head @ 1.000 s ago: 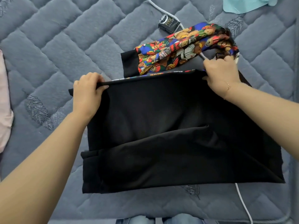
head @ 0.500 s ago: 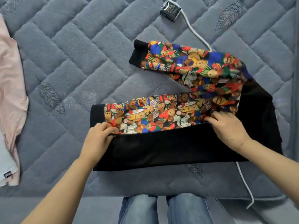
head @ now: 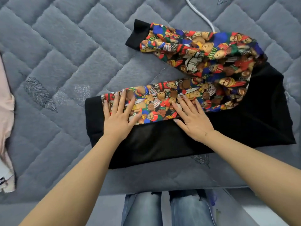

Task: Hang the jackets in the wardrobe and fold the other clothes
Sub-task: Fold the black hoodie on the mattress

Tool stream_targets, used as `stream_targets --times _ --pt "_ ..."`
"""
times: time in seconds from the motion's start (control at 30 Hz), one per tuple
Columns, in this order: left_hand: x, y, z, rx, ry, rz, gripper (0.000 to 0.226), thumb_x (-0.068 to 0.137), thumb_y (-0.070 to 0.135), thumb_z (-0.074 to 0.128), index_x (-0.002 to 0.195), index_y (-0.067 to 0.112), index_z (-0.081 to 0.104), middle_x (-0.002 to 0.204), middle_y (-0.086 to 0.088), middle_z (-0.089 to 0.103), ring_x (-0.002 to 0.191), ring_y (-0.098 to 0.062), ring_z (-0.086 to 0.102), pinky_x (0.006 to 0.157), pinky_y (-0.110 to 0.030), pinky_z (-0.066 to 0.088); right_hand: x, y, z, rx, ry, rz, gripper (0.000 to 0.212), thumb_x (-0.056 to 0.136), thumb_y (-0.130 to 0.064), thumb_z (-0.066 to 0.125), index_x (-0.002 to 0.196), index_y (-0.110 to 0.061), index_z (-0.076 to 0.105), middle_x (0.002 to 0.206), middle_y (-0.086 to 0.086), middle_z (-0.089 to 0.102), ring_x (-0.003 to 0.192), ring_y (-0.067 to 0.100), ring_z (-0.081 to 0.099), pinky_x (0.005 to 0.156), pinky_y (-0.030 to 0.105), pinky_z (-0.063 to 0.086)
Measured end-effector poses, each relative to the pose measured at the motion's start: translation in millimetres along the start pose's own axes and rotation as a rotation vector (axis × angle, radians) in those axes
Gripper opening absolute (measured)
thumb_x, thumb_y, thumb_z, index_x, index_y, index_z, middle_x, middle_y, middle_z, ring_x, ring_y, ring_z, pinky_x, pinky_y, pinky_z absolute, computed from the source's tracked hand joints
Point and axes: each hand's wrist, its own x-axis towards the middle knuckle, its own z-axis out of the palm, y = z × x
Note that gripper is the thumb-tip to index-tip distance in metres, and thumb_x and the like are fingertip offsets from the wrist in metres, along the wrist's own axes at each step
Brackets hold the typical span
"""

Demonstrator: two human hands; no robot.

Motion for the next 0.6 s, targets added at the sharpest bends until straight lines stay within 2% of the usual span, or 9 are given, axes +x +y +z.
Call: stream_targets --times 0.13,0.23,0.3,0.33,0.37,0.43,0.47,0.53,0.6 --pt "8 -14 16 -0.056 -0.028 -0.006 0.071 0.092 0.071 0.016 0.155 0.041 0.004 0.163 0.005 -0.017 0.150 -0.021 -0.016 0.113 -0.046 -0.023 5 5 10 0.040 -0.022 -0.009 0.066 0.102 -0.051 0.029 0.153 -0.030 -0.008 0.161 -0.004 -0.014 0.147 0.013 -0.018 0.118 0.037 -0.017" --pt "7 -2 -2 -0.178 -0.045 -0.045 0.066 0.094 0.065 0.033 0.153 0.039 0.021 0.165 0.004 -0.009 0.150 -0.019 -0.014 0.113 -0.046 -0.023 0 8 -10 0.161 -0.071 -0.055 0.069 0.100 -0.040 0.041 0.156 -0.028 0.002 0.163 -0.003 -0.008 0.149 0.014 -0.014 0.121 0.038 -0.010" --pt "12 14 -26 -0.350 0.014 -0.125 0.050 0.095 0.046 0.053 0.141 0.027 0.049 0.162 -0.002 0.019 0.150 -0.023 0.010 0.119 -0.048 0.000 -9 9 -35 0.409 -0.002 -0.022 0.060 0.098 -0.023 0.051 0.153 -0.023 0.028 0.161 -0.003 0.019 0.150 0.013 0.010 0.123 0.033 0.008" --pt "17 25 -42 -0.479 0.069 -0.169 0.039 0.094 0.036 0.058 0.130 0.021 0.059 0.153 -0.004 0.038 0.144 -0.023 0.029 0.118 -0.041 0.018 -15 12 -46 0.515 0.085 0.003 0.053 0.097 -0.016 0.054 0.147 -0.020 0.041 0.155 -0.003 0.034 0.145 0.012 0.024 0.120 0.030 0.020" --pt "23 39 -57 -0.626 0.121 -0.213 0.029 0.094 0.028 0.059 0.121 0.017 0.064 0.139 -0.004 0.051 0.130 -0.019 0.046 0.108 -0.027 0.032 -23 16 -57 0.569 0.188 0.030 0.045 0.095 -0.010 0.056 0.140 -0.017 0.051 0.145 -0.002 0.047 0.138 0.012 0.036 0.115 0.028 0.029" --pt "41 73 -91 -0.858 0.198 -0.260 0.023 0.094 0.018 0.058 0.116 0.015 0.064 0.120 0.000 0.058 0.101 -0.003 0.055 0.083 -0.003 0.036 -37 33 -77 0.573 0.387 0.104 0.035 0.091 0.000 0.057 0.124 -0.011 0.064 0.126 0.001 0.061 0.124 0.015 0.049 0.107 0.025 0.037" --pt "52 91 -107 -0.888 0.248 -0.230 0.023 0.094 0.016 0.058 0.116 0.014 0.063 0.117 0.001 0.058 0.096 0.000 0.054 0.079 0.000 0.035 -43 45 -87 0.570 0.467 0.155 0.032 0.089 0.004 0.057 0.117 -0.009 0.067 0.118 0.002 0.063 0.118 0.016 0.052 0.105 0.022 0.038" --pt "82 128 -134 -0.830 0.335 -0.061 0.021 0.094 0.013 0.059 0.115 0.013 0.063 0.116 0.001 0.058 0.103 -0.007 0.054 0.087 -0.009 0.039 -50 76 -104 0.569 0.612 0.251 0.031 0.086 0.010 0.052 0.106 -0.007 0.068 0.106 0.004 0.062 0.106 0.017 0.054 0.098 0.015 0.037" --pt "119 162 -154 -0.761 0.330 0.126 0.022 0.095 0.017 0.058 0.115 0.013 0.063 0.118 -0.001 0.060 0.109 -0.018 0.055 0.093 -0.027 0.042 -51 114 -114 0.569 0.711 0.343 0.034 0.081 0.012 0.046 0.100 -0.006 0.067 0.100 0.008 0.059 0.099 0.022 0.054 0.093 0.019 0.039"
